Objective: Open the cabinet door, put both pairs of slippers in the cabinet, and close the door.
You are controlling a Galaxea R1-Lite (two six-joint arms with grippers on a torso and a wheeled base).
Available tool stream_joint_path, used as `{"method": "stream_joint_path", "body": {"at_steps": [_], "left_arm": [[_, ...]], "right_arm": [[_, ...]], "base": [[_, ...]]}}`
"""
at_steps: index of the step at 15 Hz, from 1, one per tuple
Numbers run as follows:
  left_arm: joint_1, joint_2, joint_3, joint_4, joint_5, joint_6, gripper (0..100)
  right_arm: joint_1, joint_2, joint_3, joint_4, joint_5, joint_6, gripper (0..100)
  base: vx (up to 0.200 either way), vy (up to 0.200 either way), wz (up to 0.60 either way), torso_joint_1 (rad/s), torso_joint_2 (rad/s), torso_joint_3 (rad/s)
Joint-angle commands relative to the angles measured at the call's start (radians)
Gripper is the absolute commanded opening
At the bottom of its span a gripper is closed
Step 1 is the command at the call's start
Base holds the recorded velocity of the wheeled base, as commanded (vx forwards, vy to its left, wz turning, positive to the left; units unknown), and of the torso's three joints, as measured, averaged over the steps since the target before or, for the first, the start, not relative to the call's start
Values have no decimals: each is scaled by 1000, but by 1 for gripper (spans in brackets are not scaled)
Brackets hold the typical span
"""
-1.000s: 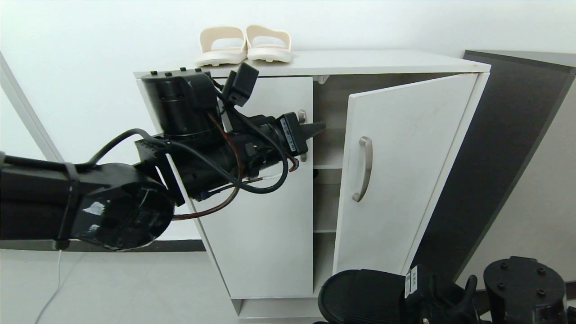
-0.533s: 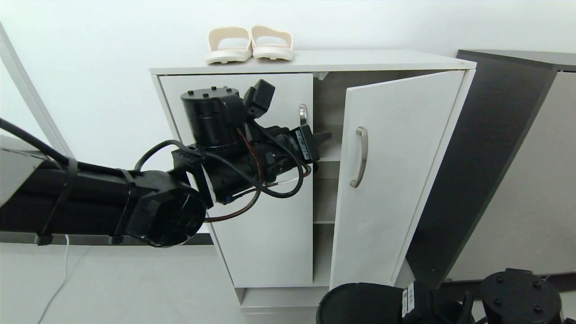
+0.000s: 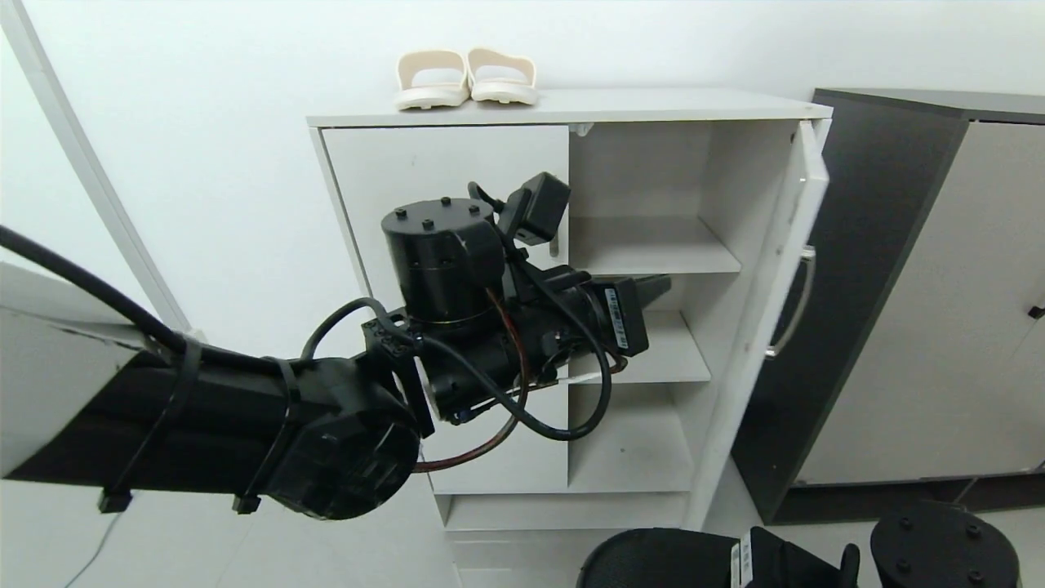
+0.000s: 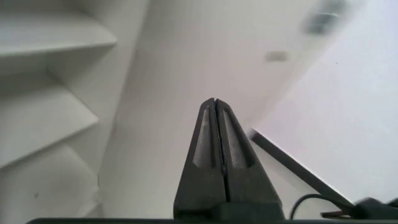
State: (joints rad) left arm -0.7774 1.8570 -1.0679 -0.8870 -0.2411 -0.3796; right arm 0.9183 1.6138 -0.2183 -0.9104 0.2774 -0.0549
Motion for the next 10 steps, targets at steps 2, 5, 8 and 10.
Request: {"method": "stream_joint_path", "body": {"at_steps": [2,5,8,10], "left_arm": [[43,-27,28,-4,28,1,0],[87,-111,75,-3,92,1,0],[149,-245,207,-1,128,4,0],[213,-380,324,3,195,8,0]], "right_arm": [[-6,8,-6,-4,2,1,0],[-33,35,-35,-4,-9,4,0],[-64,40,-64,-4,-30,10,0],[-102,60,-119,-4,-152,13,0]], "base": [[0,0,0,0,0,0],[0,0,0,0,0,0],[0,0,0,0,0,0],[0,0,0,0,0,0]]}}
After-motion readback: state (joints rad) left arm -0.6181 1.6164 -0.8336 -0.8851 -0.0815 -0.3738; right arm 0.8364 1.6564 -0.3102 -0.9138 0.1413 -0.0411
